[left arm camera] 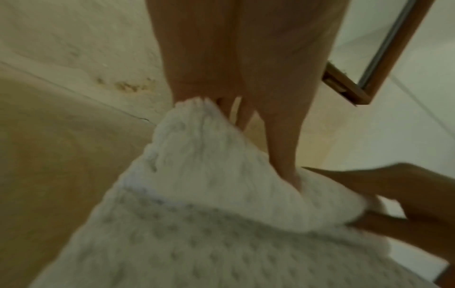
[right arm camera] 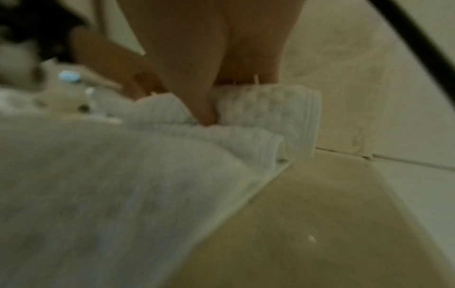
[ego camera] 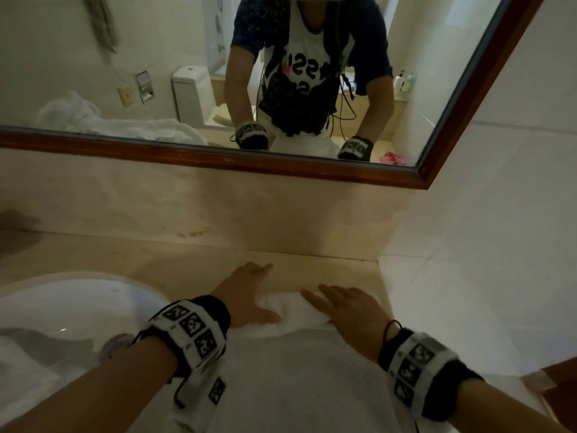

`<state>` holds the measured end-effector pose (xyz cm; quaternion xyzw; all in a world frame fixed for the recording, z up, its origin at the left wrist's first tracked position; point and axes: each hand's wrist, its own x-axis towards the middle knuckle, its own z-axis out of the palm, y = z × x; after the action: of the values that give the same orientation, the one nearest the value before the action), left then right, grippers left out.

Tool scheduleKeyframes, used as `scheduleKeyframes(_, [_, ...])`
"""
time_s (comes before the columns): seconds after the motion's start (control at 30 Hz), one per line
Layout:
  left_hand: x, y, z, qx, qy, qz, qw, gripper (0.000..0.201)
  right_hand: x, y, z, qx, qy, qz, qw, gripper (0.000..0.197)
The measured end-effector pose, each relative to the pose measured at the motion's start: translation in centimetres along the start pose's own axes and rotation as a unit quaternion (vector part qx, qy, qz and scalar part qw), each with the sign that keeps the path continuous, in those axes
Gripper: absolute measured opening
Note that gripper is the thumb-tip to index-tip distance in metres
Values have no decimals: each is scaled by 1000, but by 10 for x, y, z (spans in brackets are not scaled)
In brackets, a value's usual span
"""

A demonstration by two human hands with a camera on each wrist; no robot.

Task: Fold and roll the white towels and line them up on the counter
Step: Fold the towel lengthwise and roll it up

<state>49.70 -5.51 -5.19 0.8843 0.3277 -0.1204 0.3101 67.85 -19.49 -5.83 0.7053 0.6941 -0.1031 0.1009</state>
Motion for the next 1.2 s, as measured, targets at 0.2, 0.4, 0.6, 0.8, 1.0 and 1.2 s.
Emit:
scheduleKeyframes(0.2, [-11, 8, 17, 89, 45, 57, 993, 59, -16, 4, -12, 170, -65, -5, 983, 70])
scheduleKeyframes(0.4, [-8, 2, 35, 167, 222, 212, 937, 52, 4, 7, -29, 154, -51, 6, 987, 35])
scheduleKeyframes(0.6, [-9, 9, 12, -61, -21, 63, 996, 82, -4, -15, -10, 21, 60, -54, 997, 47])
scheduleKeyframes(0.8, [-14, 15, 21, 79, -38, 50, 995, 51, -25, -12, 8, 93, 52, -39, 994, 85])
scheduleKeyframes(1.0, [-21, 10, 35, 188, 189, 207, 941, 19, -28, 2, -13, 236, -98, 9, 967, 96])
scheduleKeyframes(1.2, [-24, 11, 28, 67, 128, 181, 973, 59, -27, -8, 2, 10, 109, -23, 994, 73])
